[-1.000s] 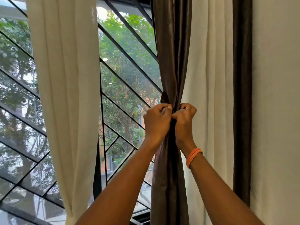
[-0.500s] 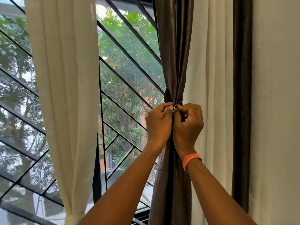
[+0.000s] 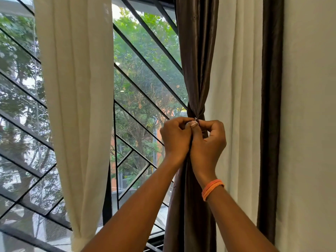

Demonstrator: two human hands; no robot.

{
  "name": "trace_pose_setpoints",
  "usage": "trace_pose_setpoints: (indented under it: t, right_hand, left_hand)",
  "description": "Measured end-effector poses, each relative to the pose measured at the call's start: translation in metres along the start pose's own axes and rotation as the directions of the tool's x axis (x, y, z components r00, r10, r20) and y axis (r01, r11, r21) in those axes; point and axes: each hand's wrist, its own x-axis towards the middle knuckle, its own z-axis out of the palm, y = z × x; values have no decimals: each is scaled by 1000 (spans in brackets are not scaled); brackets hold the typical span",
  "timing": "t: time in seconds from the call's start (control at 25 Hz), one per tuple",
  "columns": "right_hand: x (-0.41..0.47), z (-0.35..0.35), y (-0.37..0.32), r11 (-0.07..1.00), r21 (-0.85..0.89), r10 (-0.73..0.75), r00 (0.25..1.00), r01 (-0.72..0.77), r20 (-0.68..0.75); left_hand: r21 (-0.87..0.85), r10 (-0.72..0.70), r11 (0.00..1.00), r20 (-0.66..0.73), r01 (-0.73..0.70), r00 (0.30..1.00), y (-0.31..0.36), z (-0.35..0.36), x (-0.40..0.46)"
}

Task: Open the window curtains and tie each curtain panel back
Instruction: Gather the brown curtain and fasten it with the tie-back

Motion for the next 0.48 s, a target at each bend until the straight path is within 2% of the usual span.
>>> trace_pose_setpoints:
  t: [0.12, 0.2, 0.28, 0.36, 0.48]
  right_hand:
    - [4, -1, 6, 999, 14, 39, 999, -39, -9]
    - [6, -4, 10, 997, 51, 66, 997, -65, -28]
    - [9, -5, 15, 994, 76, 87, 995, -84, -41]
    - [11, -5, 18, 990, 87, 116, 993, -113, -35]
    - [9, -6, 17, 994, 73, 86, 996, -85, -10]
  left_hand:
    - [-204, -134, 965, 157, 165, 979, -4, -4, 4]
    - [-367, -196, 876, 322, 313, 926, -1, -9, 4]
    - [-430, -201, 812, 428, 394, 881, 0, -13, 4]
    - [-450, -208, 784, 459, 428, 864, 1, -15, 3]
    - [-468, -233, 773, 418, 428, 878, 3, -15, -1]
